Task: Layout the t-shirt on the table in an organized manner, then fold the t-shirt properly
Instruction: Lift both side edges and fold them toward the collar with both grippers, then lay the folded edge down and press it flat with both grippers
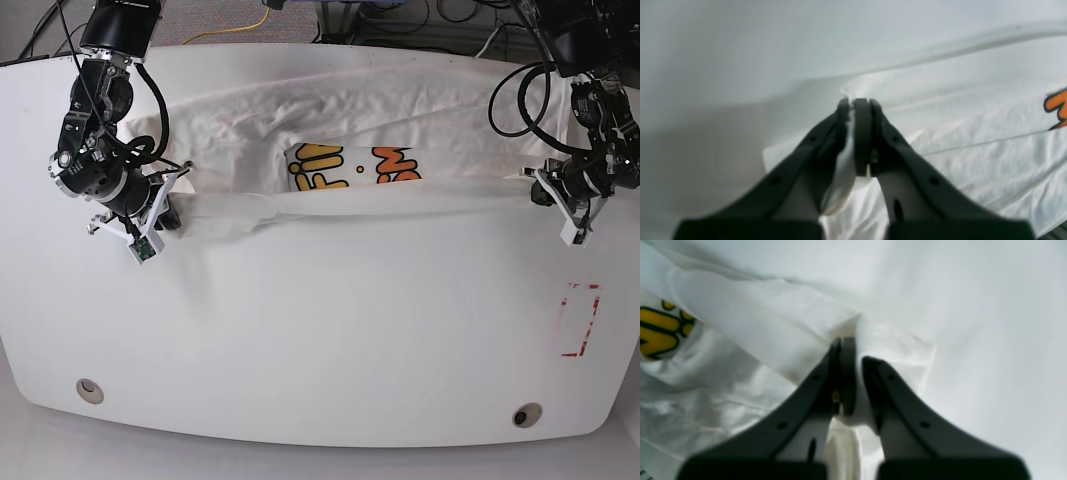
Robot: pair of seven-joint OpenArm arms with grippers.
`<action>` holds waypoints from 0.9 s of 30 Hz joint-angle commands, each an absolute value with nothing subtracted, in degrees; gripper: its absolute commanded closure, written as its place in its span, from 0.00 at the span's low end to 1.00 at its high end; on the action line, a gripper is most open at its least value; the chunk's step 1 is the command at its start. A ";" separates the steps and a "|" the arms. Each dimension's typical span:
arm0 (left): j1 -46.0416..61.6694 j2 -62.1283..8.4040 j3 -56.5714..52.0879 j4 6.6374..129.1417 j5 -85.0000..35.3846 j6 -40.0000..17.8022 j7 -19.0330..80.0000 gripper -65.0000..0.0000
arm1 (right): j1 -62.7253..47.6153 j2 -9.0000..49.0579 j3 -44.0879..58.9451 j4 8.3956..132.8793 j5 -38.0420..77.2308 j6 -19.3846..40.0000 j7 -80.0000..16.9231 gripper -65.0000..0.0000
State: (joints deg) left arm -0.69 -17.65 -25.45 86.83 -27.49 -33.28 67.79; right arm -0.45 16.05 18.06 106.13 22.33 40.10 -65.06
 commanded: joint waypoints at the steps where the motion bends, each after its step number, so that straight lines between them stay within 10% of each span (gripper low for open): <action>1: 0.13 -18.42 -25.63 89.45 -28.26 -33.45 67.74 0.99 | -0.13 16.92 18.42 107.38 22.73 40.00 -64.04 0.99; 9: 3.56 -19.91 -25.36 93.23 -28.18 -33.45 67.82 0.83 | -1.36 16.92 18.42 107.30 22.29 40.00 -64.13 0.97; 20: 6.20 -22.73 -25.36 97.71 -28.09 -33.45 70.64 0.44 | -4.00 16.92 18.42 108.26 22.20 40.00 -64.13 0.04; 27: 6.20 -25.27 -25.63 102.81 -28.18 -33.45 74.51 0.44 | -6.29 17.01 21.67 113.63 22.73 40.00 -64.13 0.00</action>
State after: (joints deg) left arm 6.85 -23.53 -25.17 100.07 -27.81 -33.45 74.61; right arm -6.31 15.94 19.79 110.74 22.44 40.12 -65.17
